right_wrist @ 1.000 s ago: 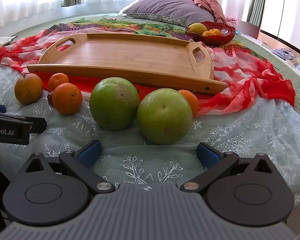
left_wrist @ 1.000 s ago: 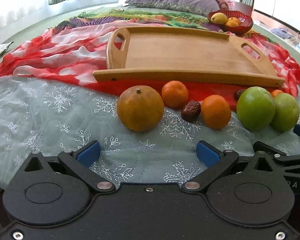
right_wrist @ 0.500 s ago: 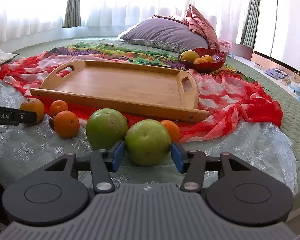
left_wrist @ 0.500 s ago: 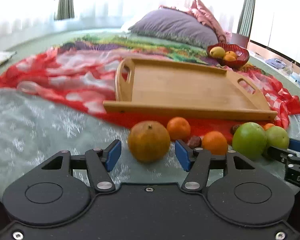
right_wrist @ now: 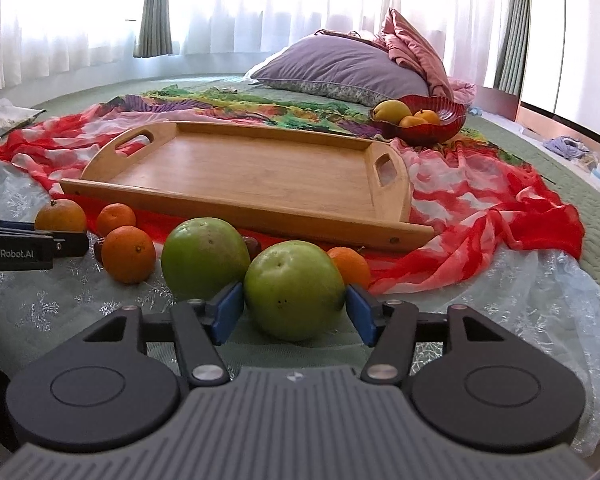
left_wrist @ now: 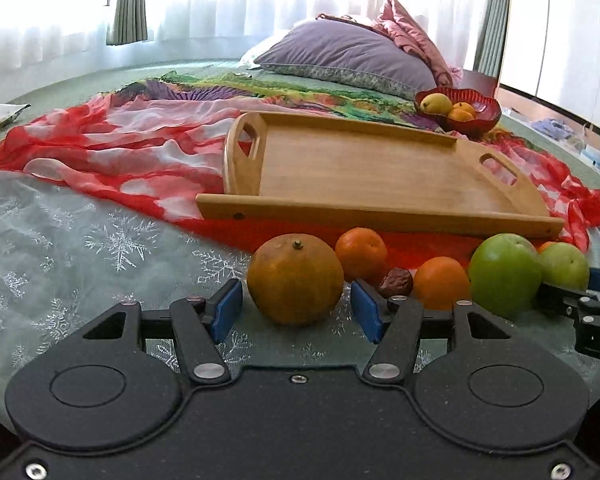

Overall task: Organize fruits
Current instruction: 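Grasp the large dull orange fruit with the left tool while the right tool grasps a green fruit, then lower the dull orange fruit onto the tray with the left tool while the right tool places the green fruit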

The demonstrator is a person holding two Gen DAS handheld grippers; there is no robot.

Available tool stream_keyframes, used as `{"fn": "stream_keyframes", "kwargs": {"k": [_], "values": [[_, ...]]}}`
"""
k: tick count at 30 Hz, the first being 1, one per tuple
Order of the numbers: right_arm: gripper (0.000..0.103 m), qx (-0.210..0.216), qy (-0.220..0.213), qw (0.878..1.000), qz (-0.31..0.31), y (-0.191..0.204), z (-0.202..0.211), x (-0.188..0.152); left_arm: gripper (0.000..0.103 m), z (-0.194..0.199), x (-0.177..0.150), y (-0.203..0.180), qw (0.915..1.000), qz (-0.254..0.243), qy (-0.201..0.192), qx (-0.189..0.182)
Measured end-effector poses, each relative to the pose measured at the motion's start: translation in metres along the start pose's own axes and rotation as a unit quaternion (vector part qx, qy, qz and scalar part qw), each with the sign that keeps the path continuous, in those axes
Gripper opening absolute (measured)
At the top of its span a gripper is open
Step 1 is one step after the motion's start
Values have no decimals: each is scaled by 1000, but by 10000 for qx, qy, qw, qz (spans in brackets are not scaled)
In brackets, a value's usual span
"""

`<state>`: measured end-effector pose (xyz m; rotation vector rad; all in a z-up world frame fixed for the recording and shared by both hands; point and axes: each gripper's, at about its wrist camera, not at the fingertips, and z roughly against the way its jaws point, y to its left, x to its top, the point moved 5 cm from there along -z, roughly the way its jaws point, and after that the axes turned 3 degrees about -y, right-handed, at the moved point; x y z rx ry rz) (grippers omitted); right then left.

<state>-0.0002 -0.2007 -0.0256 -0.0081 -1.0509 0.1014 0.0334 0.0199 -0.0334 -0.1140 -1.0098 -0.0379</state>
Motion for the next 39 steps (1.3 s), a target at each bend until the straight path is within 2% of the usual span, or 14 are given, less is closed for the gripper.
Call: {"fn": "stream_keyframes", "kwargs": {"k": [3, 5, 6, 8, 14, 24, 28, 33, 39], "values": [[72, 66, 15, 10000, -24, -1, -4, 0, 56, -2, 2, 1, 10000, 41, -22, -43], [73, 106, 26, 9999, -31, -1, -5, 0, 50, -4, 3, 2, 10000, 58, -19, -71], [64, 120, 30, 9999, -23, -1, -6, 0, 49, -4, 3, 2, 10000, 73, -26, -60], [60, 126, 14, 9999, 56, 0, -6, 1, 49, -4, 4, 2, 9999, 94, -39, -61], [59, 129, -30, 9999, -49, 0, 0, 4, 48, 8, 11, 0, 9996, 66, -277, 42], [59, 214, -518, 9970, -533, -13, 14, 47, 48, 17, 62, 2, 9984, 121, -552, -22], [59, 290, -535, 9958, -683, -19, 1, 68, 48, 8, 90, 4, 9971, 384, -572, -337], [59, 499, -356, 9942, -885, -30, -28, 94, 48, -16, 121, -1, 9974, 341, -542, -340], [59, 648, 57, 9940, -878, -35, -75, 107, 48, -65, 130, -12, 9992, 261, -116, -268]]}}
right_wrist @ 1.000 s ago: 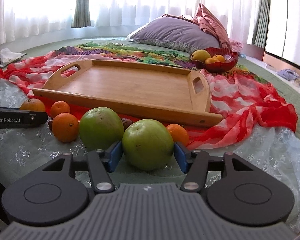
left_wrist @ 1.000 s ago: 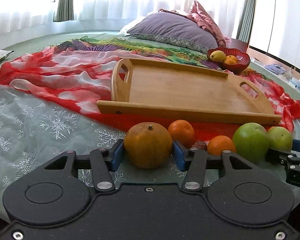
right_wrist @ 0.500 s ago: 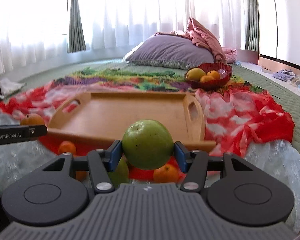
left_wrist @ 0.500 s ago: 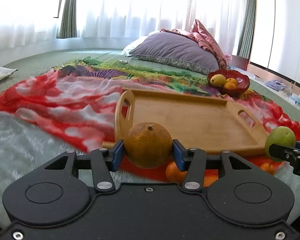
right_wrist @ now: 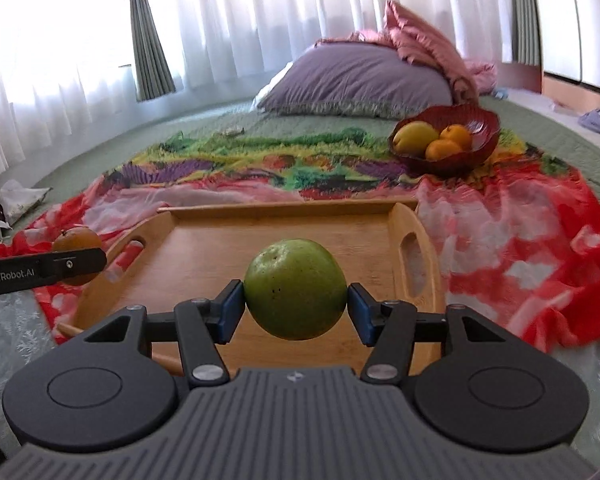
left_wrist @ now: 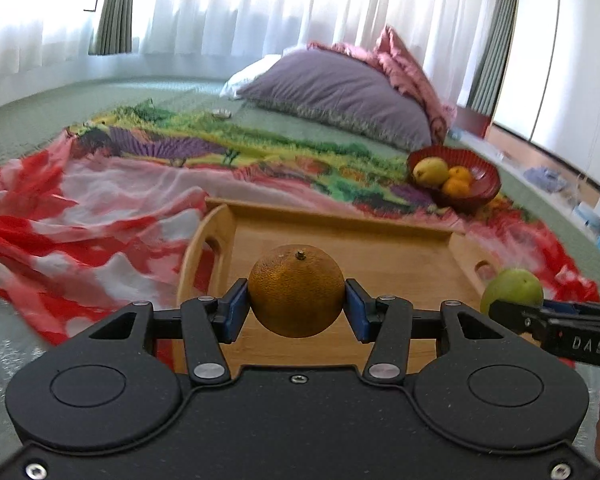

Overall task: Organize fruits
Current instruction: 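Lower the dull orange fruit onto the tray with the left tool while the right tool places the green fruit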

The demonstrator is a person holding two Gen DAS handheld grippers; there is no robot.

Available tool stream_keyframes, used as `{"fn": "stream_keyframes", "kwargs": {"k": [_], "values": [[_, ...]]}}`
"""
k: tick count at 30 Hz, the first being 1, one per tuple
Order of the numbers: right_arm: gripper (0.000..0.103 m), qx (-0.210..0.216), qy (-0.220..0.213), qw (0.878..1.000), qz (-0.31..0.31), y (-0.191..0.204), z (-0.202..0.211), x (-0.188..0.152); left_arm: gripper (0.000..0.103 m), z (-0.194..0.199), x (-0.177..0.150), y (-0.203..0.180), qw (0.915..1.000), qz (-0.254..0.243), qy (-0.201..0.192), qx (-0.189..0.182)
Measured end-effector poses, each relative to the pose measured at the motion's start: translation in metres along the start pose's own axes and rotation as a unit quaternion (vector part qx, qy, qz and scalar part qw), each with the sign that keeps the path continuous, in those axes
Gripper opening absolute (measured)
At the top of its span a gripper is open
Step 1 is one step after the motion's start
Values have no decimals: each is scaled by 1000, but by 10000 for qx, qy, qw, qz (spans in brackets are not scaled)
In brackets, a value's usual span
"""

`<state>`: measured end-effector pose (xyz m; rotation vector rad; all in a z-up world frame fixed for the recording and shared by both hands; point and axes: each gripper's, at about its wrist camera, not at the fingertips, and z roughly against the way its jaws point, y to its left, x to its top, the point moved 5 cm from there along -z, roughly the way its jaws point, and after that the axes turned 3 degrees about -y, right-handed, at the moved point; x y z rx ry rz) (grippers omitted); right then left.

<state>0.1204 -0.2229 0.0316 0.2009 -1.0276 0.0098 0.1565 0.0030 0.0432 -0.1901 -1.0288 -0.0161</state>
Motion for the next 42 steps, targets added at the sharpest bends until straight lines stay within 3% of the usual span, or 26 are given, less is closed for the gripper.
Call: {"fn": "stream_keyframes", "kwargs": {"k": [14, 42], "values": [[59, -209, 518, 9981, -251, -15, -58, -6, 48, -63, -16, -10, 9981, -223, 464, 329], [59, -152, 581, 9979, -223, -14, -63, -9, 48, -79, -25, -14, 9958, -498, 615, 471]]}}
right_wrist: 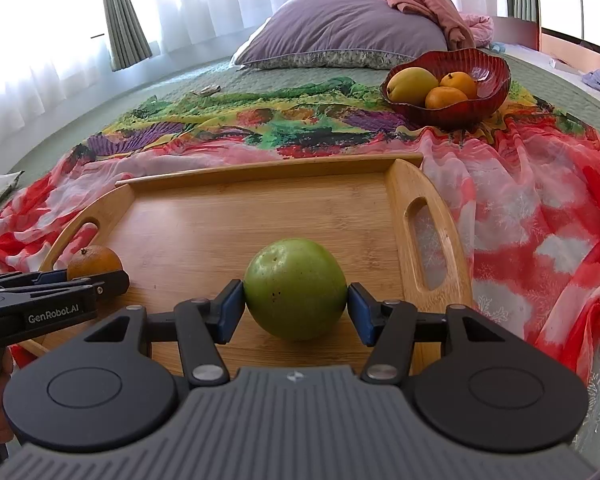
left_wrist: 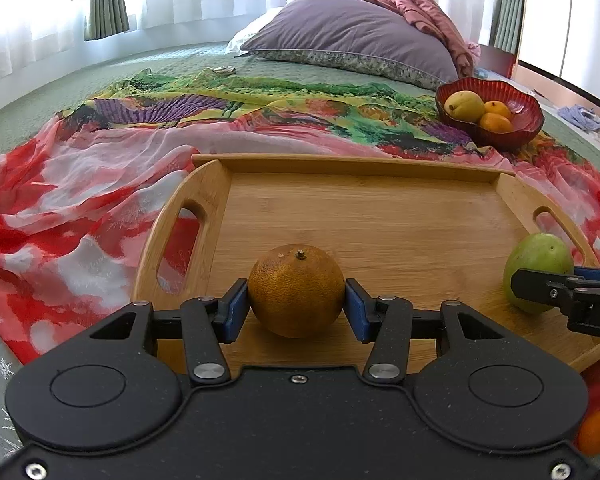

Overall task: Organize fruits
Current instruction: 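Lower the dull orange fruit onto the tray with the left tool while the right tool places the green fruit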

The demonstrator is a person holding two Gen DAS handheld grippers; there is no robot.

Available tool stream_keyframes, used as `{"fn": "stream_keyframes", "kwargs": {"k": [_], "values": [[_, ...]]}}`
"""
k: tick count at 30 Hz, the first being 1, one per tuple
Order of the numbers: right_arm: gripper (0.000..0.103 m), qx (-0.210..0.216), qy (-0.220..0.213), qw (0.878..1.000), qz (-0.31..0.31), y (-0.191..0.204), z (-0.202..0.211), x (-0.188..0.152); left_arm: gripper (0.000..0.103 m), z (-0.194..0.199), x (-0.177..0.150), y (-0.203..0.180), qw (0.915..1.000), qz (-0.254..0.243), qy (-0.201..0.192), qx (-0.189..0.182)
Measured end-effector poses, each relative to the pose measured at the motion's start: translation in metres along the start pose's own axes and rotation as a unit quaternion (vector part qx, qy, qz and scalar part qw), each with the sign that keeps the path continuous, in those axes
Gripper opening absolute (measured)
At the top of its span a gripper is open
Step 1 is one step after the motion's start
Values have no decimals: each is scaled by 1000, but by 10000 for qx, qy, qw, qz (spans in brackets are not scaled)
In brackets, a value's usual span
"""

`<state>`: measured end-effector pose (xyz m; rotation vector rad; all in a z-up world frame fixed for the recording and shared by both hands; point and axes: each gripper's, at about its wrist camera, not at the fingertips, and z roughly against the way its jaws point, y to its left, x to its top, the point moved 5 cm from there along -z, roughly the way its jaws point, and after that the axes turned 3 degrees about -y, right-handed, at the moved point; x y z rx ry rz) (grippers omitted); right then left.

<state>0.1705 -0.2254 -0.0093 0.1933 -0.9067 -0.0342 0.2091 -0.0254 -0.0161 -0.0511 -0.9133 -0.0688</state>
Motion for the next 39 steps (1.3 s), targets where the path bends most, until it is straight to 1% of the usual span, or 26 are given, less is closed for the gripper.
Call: {"fn": "stream_keyframes", "kwargs": {"k": [9, 15, 17, 19, 22, 23, 24, 25, 26, 27, 31, 33, 36, 37, 38, 39], "values": [[60, 25, 27, 10000, 22, -2, 0, 0, 50, 0, 1, 1, 10000, -2, 39, -7], [61, 26, 45, 10000, 42, -2, 1, -1, 50, 4, 1, 2, 9999, -114, -24, 47], [63, 25, 41, 10000, 46, -2, 2, -1, 54, 5, 2, 2, 9999, -115, -25, 52], [63, 36, 32, 10000, 43, -1, 2, 0, 56, 5, 2, 2, 9999, -123, -35, 64], [63, 37, 20, 10000, 66, 0, 4, -2, 63, 8, 2, 3, 9999, -141, -48, 74], [63, 37, 17, 10000, 81, 0, 5, -2, 64, 10, 2, 3, 9998, -159, -63, 79], [66, 36, 16, 9999, 96, 0, 5, -3, 64, 12, 2, 3, 9998, -184, -73, 78], [67, 38, 14, 9999, 109, 1, 6, -3, 68, 13, 2, 3, 9997, -205, -76, 78], [70, 38, 10, 9999, 123, 1, 7, -4, 74, 14, 1, 3, 9997, -221, -79, 79], [72, 41, 5, 9999, 140, 1, 8, -4, 75, 15, 1, 2, 9997, -231, -93, 79], [73, 49, -48, 9997, 238, 3, 13, -4, 77, 20, -1, 3, 9998, -190, -85, 12], [76, 31, -61, 9995, 313, 4, 17, -4, 77, 23, -2, 3, 9998, -173, -79, -4], [76, 20, -63, 9992, 390, 4, 20, -6, 78, 26, -3, 4, 9998, -187, -92, 3], [76, 18, -71, 9991, 407, 3, 22, -7, 81, 28, -4, 4, 9998, -192, -99, 0], [76, 23, -82, 9991, 419, 3, 23, -8, 86, 30, -5, 4, 9998, -196, -106, -11], [76, 30, -88, 9990, 430, 3, 24, -9, 87, 32, -6, 4, 9997, -201, -121, -19]]}}
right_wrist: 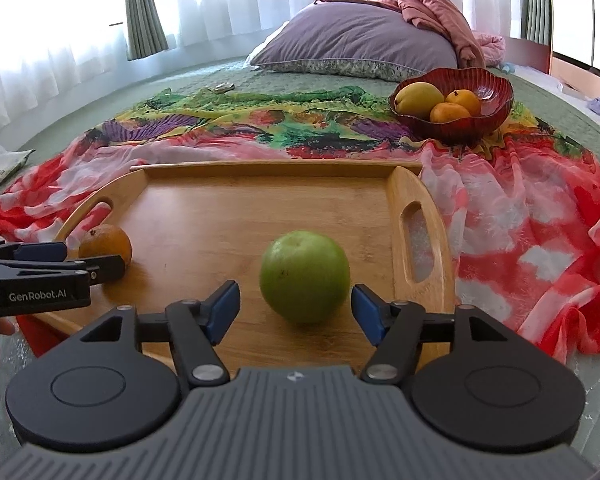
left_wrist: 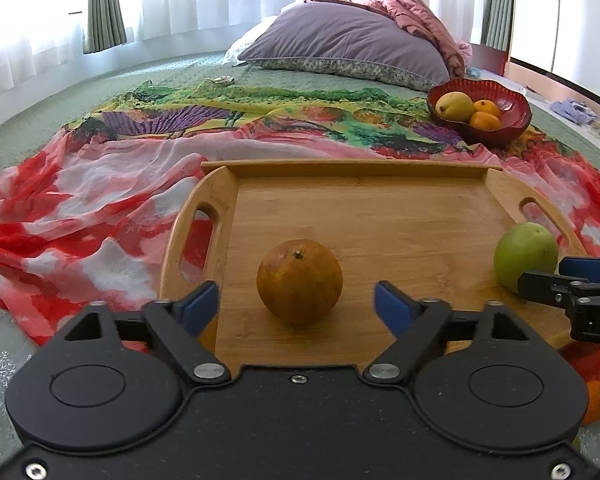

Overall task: Organize fruits
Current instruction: 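Lower the dull orange fruit onto the tray with the left tool while the right tool places the green fruit, then withdraw both tools from the tray toward the remaining fruits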

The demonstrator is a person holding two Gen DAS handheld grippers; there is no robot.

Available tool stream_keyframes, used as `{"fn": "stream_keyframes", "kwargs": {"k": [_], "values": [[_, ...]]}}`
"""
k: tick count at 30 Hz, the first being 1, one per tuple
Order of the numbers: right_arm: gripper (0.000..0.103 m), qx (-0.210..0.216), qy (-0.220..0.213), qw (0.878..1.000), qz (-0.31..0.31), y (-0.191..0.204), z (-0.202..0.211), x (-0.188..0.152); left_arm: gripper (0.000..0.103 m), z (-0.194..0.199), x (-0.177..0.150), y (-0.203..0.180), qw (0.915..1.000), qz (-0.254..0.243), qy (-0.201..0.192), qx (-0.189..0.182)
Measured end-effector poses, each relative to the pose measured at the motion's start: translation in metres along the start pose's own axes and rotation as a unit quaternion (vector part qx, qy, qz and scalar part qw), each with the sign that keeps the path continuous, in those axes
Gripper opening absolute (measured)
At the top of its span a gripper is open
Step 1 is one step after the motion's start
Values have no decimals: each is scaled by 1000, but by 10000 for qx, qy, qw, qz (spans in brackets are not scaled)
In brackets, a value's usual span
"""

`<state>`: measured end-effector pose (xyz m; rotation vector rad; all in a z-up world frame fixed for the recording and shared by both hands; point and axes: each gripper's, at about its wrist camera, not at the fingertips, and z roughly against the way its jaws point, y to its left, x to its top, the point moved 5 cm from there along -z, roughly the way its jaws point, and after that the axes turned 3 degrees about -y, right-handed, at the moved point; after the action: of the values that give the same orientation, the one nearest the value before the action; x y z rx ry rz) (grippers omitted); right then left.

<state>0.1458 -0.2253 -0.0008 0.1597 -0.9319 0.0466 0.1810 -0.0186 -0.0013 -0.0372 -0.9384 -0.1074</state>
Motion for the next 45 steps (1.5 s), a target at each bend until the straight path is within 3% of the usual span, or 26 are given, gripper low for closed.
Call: {"fn": "stream_keyframes", "kwargs": {"k": [12, 16, 33, 45], "values": [[81, 66, -192, 9995, 241, 4, 24, -14, 88, 30, -12, -4, 9998, -74, -77, -157], [82, 143, -279, 9990, 313, 7, 35, -20, 95, 43, -19, -4, 9995, -30, -111, -278], [90, 549, -687, 9934, 741, 27, 91, -50, 99, 98, -51, -13, 9968, -193, -337, -701], [90, 508, -683, 9881, 1281, 48, 99, -82, 99, 114, -79, -13, 9962, -218, -209, -821]]}}
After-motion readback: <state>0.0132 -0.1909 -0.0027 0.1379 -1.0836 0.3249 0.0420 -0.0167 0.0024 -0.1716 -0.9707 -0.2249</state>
